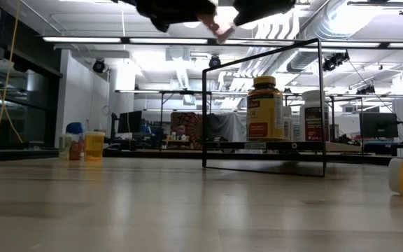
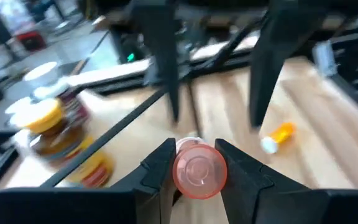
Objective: Pick and place medicine bottles onto shelf by color
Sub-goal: Put the red pill bottle on the shelf
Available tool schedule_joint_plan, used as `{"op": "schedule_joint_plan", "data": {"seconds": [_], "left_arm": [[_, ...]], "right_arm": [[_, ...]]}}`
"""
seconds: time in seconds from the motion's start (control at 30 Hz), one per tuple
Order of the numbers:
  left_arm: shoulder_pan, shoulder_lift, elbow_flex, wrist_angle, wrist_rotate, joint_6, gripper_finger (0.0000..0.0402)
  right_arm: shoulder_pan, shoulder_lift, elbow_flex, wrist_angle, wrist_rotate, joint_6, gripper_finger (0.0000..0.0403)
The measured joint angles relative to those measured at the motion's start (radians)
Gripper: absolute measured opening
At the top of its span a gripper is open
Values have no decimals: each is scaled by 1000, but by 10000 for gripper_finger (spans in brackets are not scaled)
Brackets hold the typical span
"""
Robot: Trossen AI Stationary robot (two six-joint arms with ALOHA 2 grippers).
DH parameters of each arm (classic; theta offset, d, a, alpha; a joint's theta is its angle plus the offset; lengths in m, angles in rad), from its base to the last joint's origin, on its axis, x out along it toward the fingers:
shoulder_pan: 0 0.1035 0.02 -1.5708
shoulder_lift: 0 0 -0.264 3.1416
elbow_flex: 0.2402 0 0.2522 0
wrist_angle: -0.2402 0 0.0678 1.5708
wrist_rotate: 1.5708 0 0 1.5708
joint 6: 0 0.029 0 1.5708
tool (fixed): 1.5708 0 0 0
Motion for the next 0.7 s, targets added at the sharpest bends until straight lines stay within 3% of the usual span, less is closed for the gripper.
{"op": "schedule_joint_plan", "data": {"seconds": [0.27,0.43,0.57,0.7], "left_arm": [[0,-145,-1,-162,-116,-87,91],[0,-235,-95,-12,-111,-116,91],[10,-306,-201,209,-61,-122,91],[25,-347,-302,474,2,-159,91]], "right_arm": [[2,-89,-10,-100,5,88,239],[11,-97,-101,-68,5,158,240],[17,-97,-194,194,5,70,240],[3,-97,-267,606,5,-135,240]]}}
